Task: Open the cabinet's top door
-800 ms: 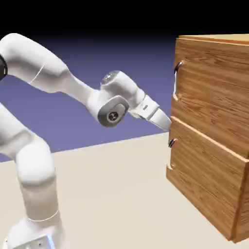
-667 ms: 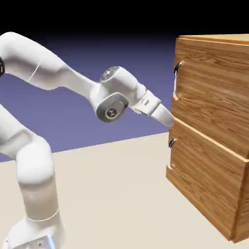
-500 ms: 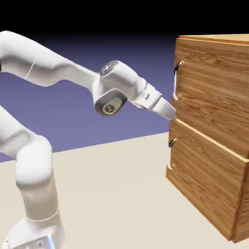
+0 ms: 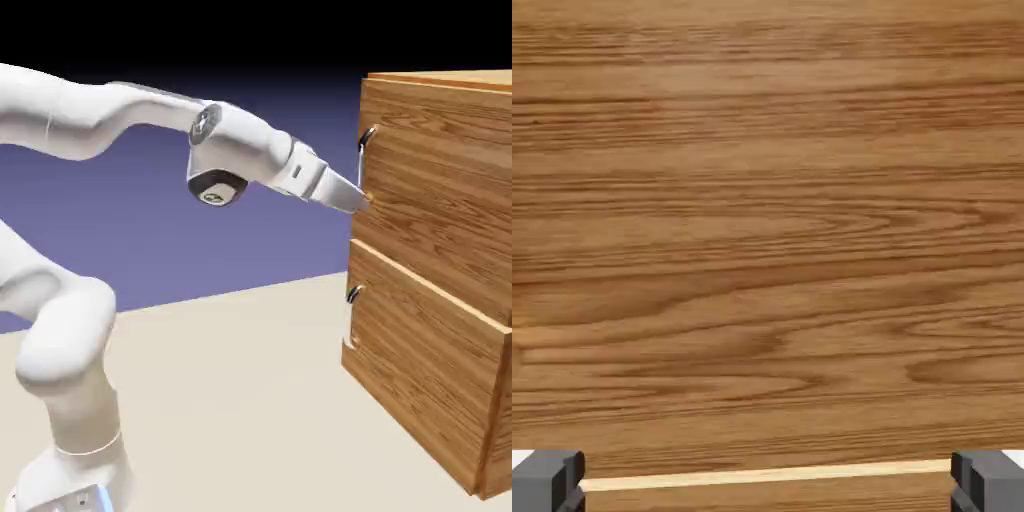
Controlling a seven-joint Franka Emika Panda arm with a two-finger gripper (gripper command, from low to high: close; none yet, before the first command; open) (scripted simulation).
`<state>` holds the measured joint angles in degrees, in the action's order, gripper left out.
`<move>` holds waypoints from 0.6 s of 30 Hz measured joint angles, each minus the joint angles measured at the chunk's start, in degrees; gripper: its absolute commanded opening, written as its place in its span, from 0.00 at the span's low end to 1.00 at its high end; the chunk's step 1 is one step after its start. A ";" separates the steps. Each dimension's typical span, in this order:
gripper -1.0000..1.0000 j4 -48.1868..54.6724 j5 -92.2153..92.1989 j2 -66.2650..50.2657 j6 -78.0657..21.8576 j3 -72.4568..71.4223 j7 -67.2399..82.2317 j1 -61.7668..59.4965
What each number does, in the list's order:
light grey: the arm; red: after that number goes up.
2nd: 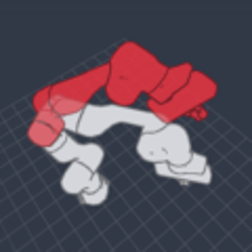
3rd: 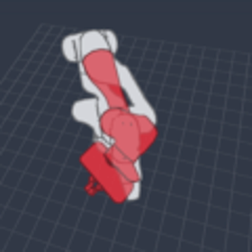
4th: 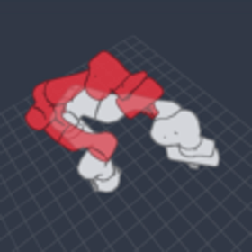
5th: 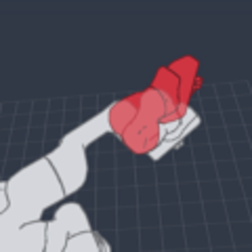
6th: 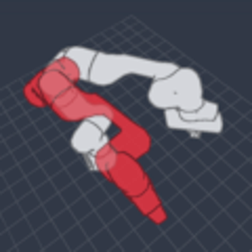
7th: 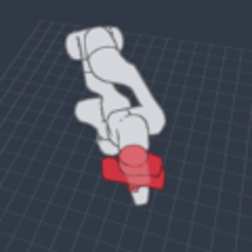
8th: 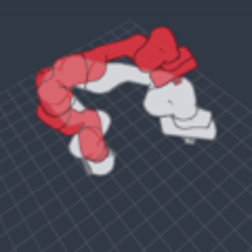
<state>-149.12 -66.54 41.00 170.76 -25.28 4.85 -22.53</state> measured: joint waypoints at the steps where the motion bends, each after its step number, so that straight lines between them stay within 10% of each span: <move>1: 0.50 0.45 -2.49 0.31 -0.12 -0.95 1.77 -0.87; 18: 0.50 8.01 -44.86 5.62 -2.19 -17.05 31.89 -15.66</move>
<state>-141.10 -111.40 46.62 168.57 -42.33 36.74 -38.19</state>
